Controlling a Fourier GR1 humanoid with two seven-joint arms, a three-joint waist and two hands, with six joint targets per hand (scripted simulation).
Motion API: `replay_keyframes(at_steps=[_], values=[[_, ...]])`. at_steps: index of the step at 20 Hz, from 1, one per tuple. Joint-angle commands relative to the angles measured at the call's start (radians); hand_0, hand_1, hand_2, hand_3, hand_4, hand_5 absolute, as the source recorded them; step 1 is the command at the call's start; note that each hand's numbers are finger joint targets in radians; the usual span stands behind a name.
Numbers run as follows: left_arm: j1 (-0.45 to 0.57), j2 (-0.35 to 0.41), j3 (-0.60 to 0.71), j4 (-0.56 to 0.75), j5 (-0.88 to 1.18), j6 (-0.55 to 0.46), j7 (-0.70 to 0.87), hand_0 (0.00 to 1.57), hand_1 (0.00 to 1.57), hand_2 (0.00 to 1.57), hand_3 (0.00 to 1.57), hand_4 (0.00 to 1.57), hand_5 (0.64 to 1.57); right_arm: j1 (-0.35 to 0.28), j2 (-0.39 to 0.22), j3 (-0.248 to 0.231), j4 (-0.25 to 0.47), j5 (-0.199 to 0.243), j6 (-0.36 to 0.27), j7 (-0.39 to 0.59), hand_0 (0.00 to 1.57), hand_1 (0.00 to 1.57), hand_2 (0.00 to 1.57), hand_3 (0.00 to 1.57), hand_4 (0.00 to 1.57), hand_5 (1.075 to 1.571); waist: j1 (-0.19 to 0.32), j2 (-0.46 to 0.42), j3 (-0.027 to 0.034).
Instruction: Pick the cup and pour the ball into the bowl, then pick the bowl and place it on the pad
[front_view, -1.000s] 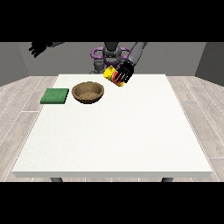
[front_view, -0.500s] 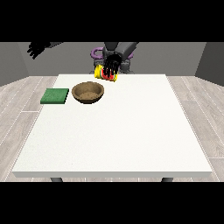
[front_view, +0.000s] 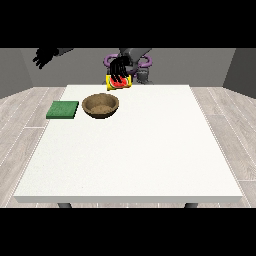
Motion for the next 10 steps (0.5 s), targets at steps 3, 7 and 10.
replay_keyframes(at_steps=[3, 7, 10], values=[[0.050, -0.001, -0.107, -0.100, -0.052, -0.166, 0.046, 0.33, 0.33, 1.28, 1.57, 1.09, 1.569, -0.020, 0.035, 0.040, -0.005, 0.011, -0.008, 0.018, 0.00, 0.00, 0.00, 0.33, 0.69, 1.549, -0.036, -0.010, -0.0012], [0.015, -0.001, -0.073, -0.152, -0.051, -0.283, 0.007, 0.00, 0.00, 1.06, 1.54, 1.11, 1.571, -0.008, -0.012, 0.003, 0.019, -0.012, 0.026, 0.007, 0.00, 0.00, 0.00, 0.05, 0.71, 1.548, -0.002, -0.008, -0.0010], [0.047, 0.027, 0.012, -0.210, -0.011, -0.139, -0.010, 0.00, 0.00, 1.15, 1.49, 1.04, 1.567, -0.016, 0.021, 0.014, -0.015, 0.028, -0.082, 0.029, 0.00, 0.00, 0.00, 0.14, 0.73, 1.546, 0.058, -0.043, -0.0019]])
